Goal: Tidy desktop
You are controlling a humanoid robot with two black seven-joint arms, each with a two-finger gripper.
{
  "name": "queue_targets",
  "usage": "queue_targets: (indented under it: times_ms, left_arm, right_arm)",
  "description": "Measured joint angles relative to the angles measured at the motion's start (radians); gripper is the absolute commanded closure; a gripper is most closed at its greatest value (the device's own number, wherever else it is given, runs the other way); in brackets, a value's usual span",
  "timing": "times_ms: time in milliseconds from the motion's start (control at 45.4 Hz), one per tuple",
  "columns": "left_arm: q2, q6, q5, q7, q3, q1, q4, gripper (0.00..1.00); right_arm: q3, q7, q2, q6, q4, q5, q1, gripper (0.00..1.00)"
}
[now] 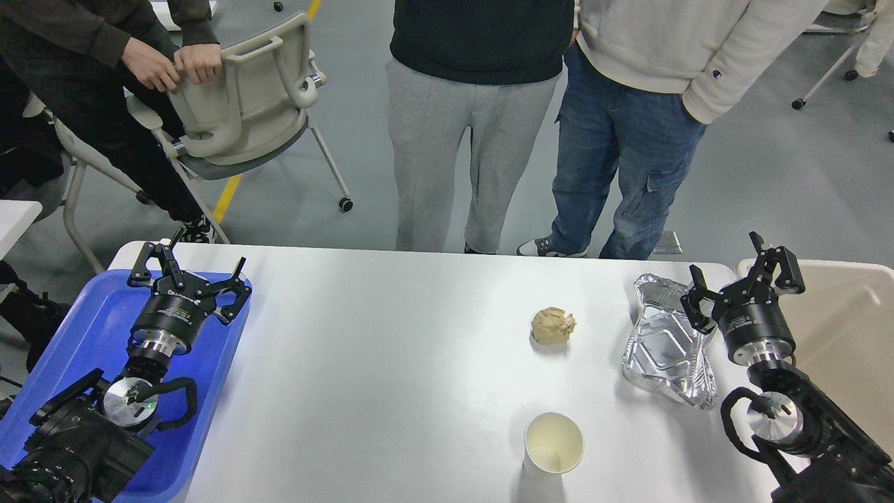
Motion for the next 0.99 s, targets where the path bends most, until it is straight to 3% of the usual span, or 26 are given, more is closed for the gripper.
queue_targets:
  times_ms: [990]
  left_arm:
    - [0.000,0.000,0.001,0.000,0.000,0.000,0.000,0.00]
  right_arm:
    - [0.003,-0.008,-0.020,0.014,0.009,0.028,0.050,0.00]
